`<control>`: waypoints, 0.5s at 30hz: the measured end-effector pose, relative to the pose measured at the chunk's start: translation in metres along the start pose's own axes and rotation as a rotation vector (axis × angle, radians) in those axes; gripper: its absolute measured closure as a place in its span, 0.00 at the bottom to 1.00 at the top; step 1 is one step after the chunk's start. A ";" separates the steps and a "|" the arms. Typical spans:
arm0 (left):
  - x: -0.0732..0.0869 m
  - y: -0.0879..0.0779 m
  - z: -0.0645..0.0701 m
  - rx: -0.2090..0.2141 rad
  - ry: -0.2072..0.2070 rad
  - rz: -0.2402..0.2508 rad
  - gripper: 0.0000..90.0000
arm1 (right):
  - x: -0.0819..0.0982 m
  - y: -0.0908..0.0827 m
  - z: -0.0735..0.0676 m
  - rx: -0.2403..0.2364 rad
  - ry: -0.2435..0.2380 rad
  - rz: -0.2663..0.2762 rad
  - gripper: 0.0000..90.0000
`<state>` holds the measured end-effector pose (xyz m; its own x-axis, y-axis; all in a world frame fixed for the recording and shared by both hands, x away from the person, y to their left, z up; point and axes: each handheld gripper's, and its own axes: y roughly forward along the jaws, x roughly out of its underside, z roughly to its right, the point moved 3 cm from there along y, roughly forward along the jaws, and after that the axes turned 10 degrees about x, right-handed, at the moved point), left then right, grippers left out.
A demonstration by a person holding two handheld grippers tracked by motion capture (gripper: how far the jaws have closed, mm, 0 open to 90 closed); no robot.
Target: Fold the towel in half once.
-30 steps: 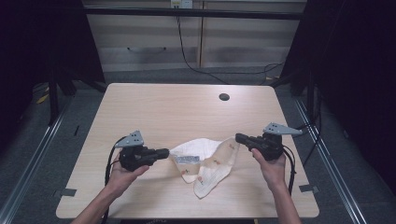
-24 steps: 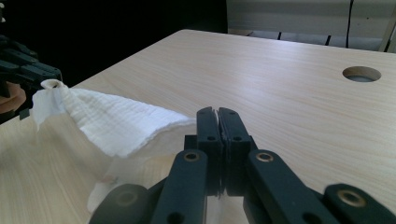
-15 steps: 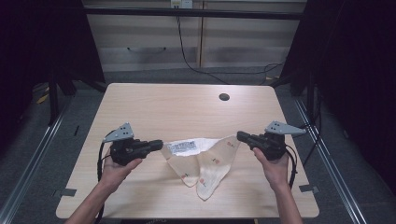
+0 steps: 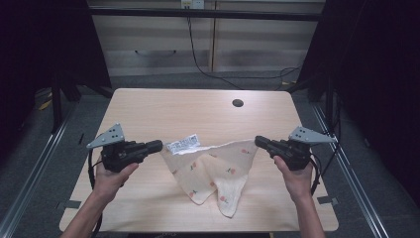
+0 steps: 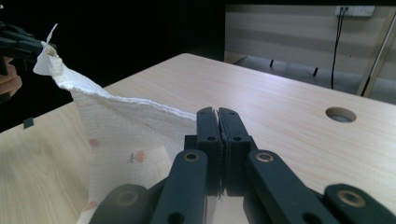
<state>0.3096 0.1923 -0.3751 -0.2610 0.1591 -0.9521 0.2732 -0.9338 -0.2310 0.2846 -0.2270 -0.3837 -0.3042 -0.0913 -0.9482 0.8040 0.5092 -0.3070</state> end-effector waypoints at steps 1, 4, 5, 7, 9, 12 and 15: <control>-0.003 -0.003 0.001 -0.004 0.008 0.001 0.96 | -0.003 -0.002 -0.002 -0.004 -0.006 0.007 0.98; -0.007 -0.008 0.003 -0.012 0.025 0.007 0.96 | -0.009 -0.004 -0.008 -0.015 -0.021 0.024 0.98; -0.012 -0.013 0.004 -0.022 0.036 0.012 0.96 | -0.011 -0.006 -0.010 -0.017 -0.028 0.027 0.98; -0.014 -0.015 0.005 -0.025 0.038 0.015 0.96 | -0.012 -0.006 -0.012 -0.018 -0.029 0.029 0.98; -0.019 -0.020 0.006 -0.037 0.054 0.011 0.96 | -0.018 -0.009 -0.016 -0.025 -0.040 0.044 0.98; -0.023 -0.023 0.007 -0.043 0.059 0.020 0.96 | -0.023 -0.012 -0.018 -0.027 -0.047 0.054 0.98; -0.029 -0.030 0.007 -0.060 0.064 0.045 0.96 | -0.032 -0.016 -0.021 -0.038 -0.054 0.085 0.98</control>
<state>0.3022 0.2132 -0.3391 -0.1877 0.1396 -0.9723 0.3387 -0.9199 -0.1975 0.2710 -0.2146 -0.3468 -0.2068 -0.0919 -0.9741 0.8058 0.5487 -0.2228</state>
